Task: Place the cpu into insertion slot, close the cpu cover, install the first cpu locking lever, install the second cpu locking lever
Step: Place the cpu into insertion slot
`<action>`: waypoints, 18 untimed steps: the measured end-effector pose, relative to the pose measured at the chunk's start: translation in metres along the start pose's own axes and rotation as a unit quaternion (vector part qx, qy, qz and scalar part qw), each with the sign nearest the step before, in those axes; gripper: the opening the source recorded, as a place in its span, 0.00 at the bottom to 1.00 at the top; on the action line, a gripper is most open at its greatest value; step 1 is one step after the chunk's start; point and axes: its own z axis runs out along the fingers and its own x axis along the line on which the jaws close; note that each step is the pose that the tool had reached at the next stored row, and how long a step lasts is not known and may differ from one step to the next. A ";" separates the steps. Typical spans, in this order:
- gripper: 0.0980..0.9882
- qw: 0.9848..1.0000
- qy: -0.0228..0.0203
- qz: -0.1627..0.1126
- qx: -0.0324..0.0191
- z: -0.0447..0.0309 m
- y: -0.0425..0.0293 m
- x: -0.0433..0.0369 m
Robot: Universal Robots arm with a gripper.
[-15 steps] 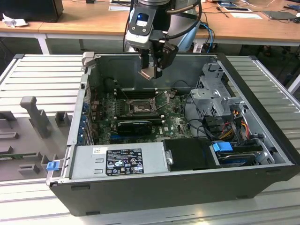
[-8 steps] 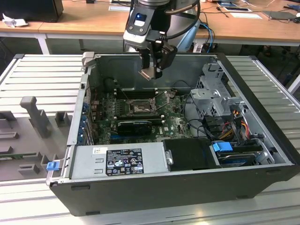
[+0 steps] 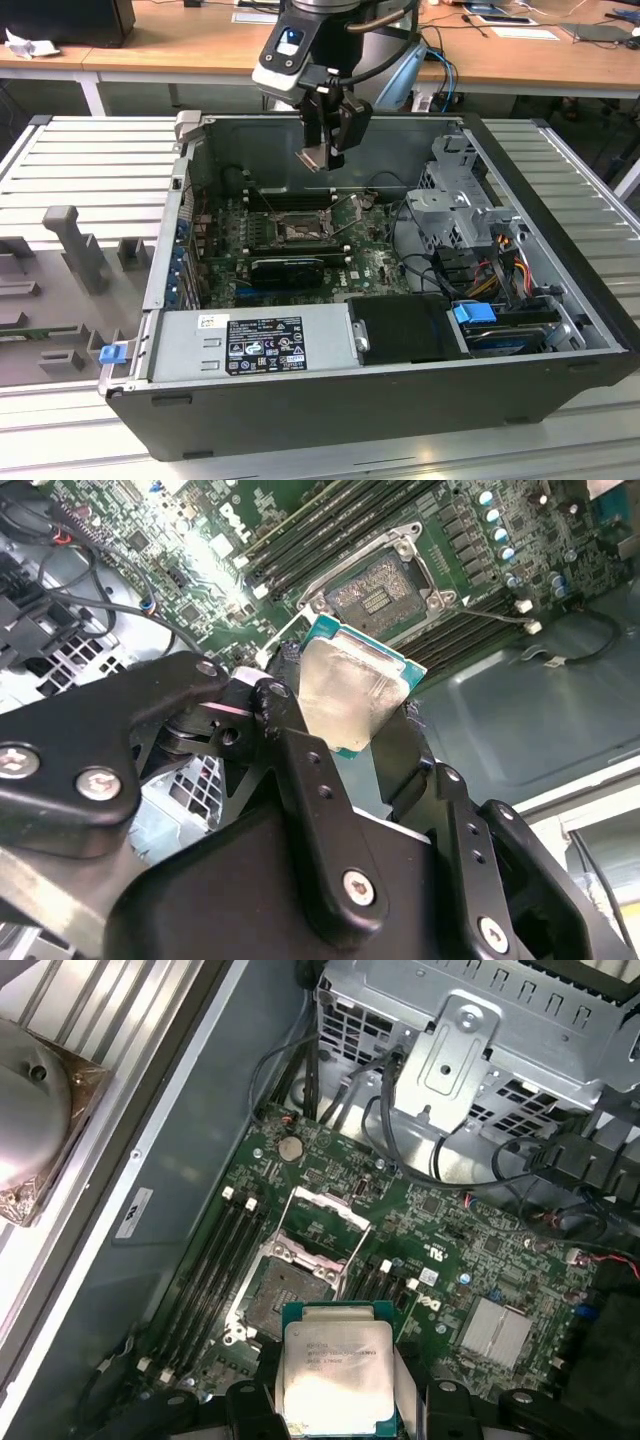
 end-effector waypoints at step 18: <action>0.48 1.000 -0.001 0.016 0.000 0.0032 -0.0003 0.0000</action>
